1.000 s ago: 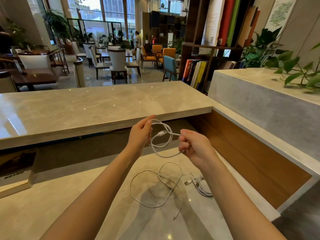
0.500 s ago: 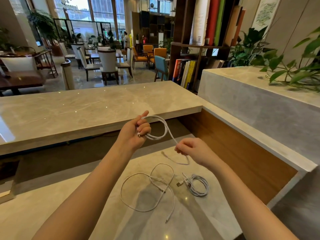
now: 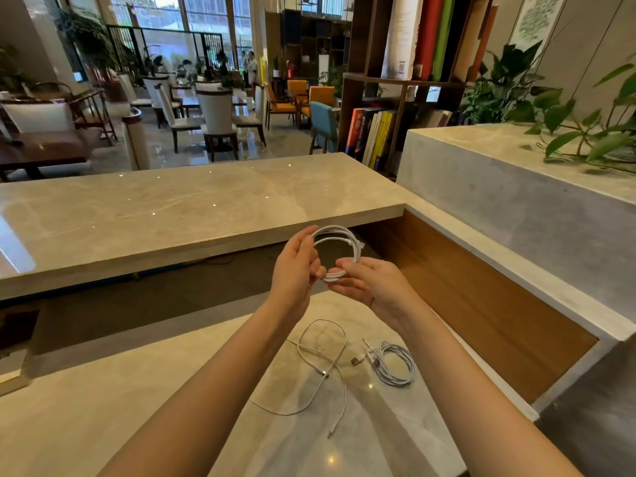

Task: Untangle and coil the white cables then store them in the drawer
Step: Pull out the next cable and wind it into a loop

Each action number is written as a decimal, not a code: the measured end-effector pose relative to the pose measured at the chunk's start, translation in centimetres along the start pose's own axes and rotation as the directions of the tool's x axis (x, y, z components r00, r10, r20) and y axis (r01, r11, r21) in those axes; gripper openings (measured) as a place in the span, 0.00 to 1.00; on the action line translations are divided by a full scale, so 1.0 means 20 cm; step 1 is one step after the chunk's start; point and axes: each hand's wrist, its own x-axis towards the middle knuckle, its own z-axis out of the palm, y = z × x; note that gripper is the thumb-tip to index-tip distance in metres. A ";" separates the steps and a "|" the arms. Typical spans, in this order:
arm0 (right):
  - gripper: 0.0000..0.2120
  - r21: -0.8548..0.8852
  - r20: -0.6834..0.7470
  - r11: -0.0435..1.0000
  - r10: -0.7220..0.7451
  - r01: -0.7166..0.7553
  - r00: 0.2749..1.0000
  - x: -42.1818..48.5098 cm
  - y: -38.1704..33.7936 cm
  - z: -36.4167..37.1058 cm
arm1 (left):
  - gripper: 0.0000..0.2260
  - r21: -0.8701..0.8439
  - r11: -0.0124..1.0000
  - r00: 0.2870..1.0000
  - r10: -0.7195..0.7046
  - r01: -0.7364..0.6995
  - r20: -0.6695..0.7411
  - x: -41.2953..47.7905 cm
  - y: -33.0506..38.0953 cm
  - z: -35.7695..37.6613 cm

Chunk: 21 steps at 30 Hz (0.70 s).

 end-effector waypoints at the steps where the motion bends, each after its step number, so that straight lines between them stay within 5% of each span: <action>1: 0.11 -0.007 -0.034 1.000 -0.013 0.013 0.999 0.00 0.01 0.00 | 0.12 0.096 0.995 1.000 0.021 -0.022 0.005 0.00 -0.01 0.01; 7: 0.09 -0.043 -0.243 0.997 -0.065 0.057 0.968 0.03 0.09 0.02 | 0.10 0.404 0.911 0.979 0.150 -0.082 -0.139 -0.01 -0.07 0.05; 13: 0.08 -0.068 -0.309 0.989 -0.149 0.134 0.940 0.02 0.11 0.05 | 0.10 0.624 0.775 0.957 0.100 0.096 -0.272 0.07 -0.11 0.04; 18: 0.09 0.015 -0.270 0.999 -0.040 0.046 0.962 0.03 0.13 0.02 | 0.12 0.274 0.935 0.960 -0.162 0.223 -0.226 0.06 -0.07 0.02; 21: 0.06 0.129 -0.321 0.991 0.075 -0.035 0.944 0.04 0.15 -0.02 | 0.13 -0.009 0.934 0.930 -0.356 0.357 -0.097 0.02 -0.03 0.01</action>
